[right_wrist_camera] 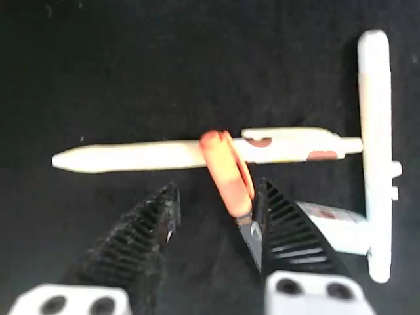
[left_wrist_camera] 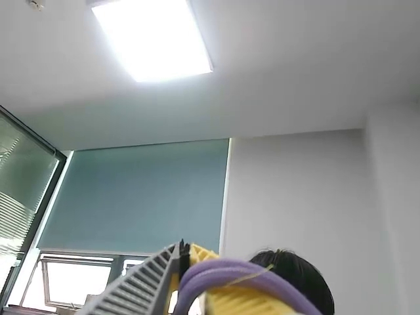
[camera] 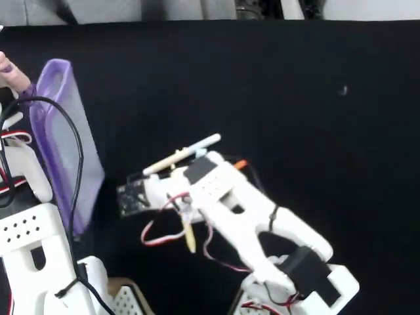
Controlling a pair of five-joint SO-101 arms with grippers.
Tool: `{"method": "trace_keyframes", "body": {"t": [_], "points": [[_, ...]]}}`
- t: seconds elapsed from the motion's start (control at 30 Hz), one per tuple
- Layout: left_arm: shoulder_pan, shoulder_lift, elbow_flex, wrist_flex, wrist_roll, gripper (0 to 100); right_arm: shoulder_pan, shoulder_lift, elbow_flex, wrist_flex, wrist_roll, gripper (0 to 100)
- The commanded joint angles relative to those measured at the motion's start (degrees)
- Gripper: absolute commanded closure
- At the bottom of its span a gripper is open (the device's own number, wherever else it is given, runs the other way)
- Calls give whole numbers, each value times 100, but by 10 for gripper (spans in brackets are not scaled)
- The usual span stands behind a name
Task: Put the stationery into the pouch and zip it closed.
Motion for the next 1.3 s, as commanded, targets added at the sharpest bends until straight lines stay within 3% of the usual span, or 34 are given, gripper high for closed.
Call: {"method": "trace_keyframes", "body": {"t": [0.0,0.53,0.7,0.77,0.97,1.27], "points": [[-48,-18,-101,-123,18,971,-193,-4,400,-862,-97,825],[-48,-18,-75,-123,18,971,-44,611,822,-1960,-97,829],[-48,-18,-75,-123,18,971,404,664,488,-1890,-97,970],[-48,-18,-66,-123,26,971,519,523,391,-1767,-105,984],[-48,-18,-66,-123,35,971,589,-435,224,-1108,-114,978],[-4,-18,-66,-123,44,971,941,-3099,-4,-642,-334,978]]}}
